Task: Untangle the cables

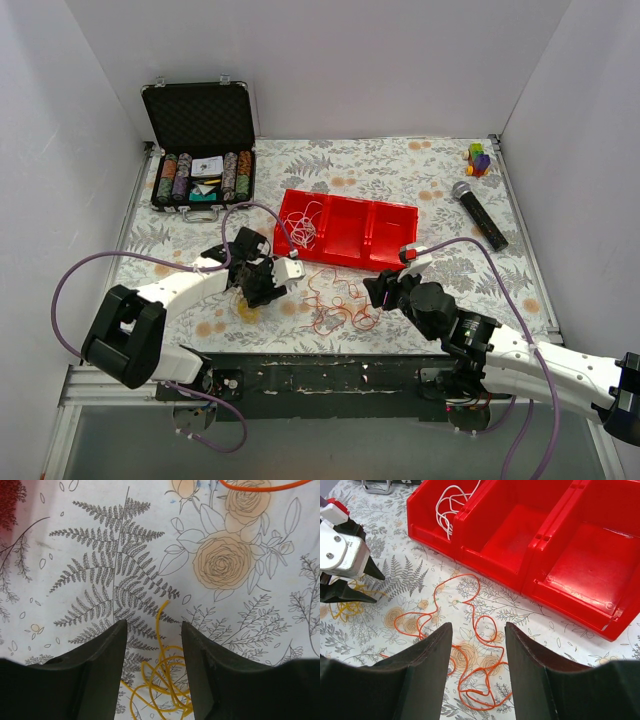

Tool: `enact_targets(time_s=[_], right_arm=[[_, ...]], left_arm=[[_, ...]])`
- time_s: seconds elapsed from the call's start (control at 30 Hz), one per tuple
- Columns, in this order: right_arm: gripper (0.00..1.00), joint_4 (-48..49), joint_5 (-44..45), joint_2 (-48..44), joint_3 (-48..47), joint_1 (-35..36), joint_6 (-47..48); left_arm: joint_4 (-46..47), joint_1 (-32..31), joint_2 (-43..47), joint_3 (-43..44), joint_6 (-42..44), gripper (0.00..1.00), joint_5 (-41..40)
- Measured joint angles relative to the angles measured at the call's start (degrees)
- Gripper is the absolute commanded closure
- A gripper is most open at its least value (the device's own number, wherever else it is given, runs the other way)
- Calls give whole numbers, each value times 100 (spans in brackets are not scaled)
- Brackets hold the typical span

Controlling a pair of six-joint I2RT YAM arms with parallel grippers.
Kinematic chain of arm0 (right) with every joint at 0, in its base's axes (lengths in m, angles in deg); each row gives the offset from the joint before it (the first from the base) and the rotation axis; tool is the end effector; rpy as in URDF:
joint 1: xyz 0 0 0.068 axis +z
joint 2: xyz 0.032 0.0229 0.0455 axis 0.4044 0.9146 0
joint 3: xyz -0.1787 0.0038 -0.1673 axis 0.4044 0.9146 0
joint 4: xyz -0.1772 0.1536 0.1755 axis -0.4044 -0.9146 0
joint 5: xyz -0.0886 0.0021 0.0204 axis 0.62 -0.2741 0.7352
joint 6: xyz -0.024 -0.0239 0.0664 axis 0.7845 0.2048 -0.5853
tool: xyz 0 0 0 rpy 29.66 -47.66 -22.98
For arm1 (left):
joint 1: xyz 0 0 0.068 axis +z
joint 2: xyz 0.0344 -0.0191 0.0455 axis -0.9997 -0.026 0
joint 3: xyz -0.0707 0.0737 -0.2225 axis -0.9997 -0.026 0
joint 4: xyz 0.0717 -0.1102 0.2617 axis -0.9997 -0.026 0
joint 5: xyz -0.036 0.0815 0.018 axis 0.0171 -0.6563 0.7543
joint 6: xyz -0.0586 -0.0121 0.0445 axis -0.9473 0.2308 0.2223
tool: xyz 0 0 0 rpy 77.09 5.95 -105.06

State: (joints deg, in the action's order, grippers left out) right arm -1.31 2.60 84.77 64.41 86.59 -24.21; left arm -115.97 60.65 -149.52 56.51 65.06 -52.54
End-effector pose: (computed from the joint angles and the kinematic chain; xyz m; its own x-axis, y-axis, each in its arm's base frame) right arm 0.1420 0.2014 0.1979 -0.3068 0.1760 -0.9353 -0.4133 0.8606 0.2975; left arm 0.2328 -0.1444 0.0923 -0.7449 0.5488 -0.3793 0.6510 0.7224 -0.2332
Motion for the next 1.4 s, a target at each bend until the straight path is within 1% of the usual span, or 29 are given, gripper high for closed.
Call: enact_targets(time_s=[0.03, 0.13, 0.23, 0.27, 0.43, 0.5, 0.63, 0.67, 0.7, 0.73, 0.83, 0.93, 1.0, 1.17, 1.3, 1.4], right_arm=[[45, 0, -4, 0, 2, 0, 2], [45, 0, -11, -2, 0, 0, 7], [45, -2, -11, -39, 0, 0, 7], [45, -2, -11, -59, 2, 0, 7], [45, -7, -11, -170, 2, 0, 4], [45, -7, -11, -208, 2, 0, 4], [45, -11, -11, -229, 0, 0, 4], [45, -11, -11, -229, 0, 0, 4], [45, -11, -11, -229, 2, 0, 4], [45, -11, -11, -229, 0, 0, 4], [45, -9, -13, -229, 2, 0, 4], [45, -9, -15, -229, 0, 0, 2], [45, -9, -15, -229, 0, 0, 4], [45, -11, -13, -256, 0, 0, 4], [45, -9, -11, -306, 0, 0, 4], [45, -11, -9, -315, 2, 0, 4]], left_arm=[[35, 0, 0, 0, 15, 60, -61], [103, 0, 0, -11, 61, 82, -203], [149, 0, 0, -35, 94, 98, -264], [164, 0, 0, -44, 90, 100, -273], [133, -4, 4, -42, 24, 100, -247], [-11, -11, 15, 31, -55, 100, -181], [-428, -81, 116, 595, -326, 100, 55], [-520, -101, 160, 807, -378, 98, 122], [-601, -122, 210, 1021, -431, 90, 170], [-678, -140, 260, 1226, -457, 77, 208], [-879, -164, 345, 1598, -431, 51, 219], [-1141, -177, 271, 1572, -391, 39, 98], [-1290, -177, 111, 1436, -387, 36, 9], [-1550, -177, -289, 1228, -369, 36, -188], [-1493, -177, -431, 1137, -337, 40, -334], [-1419, -177, -577, 1025, -317, 45, -444]])
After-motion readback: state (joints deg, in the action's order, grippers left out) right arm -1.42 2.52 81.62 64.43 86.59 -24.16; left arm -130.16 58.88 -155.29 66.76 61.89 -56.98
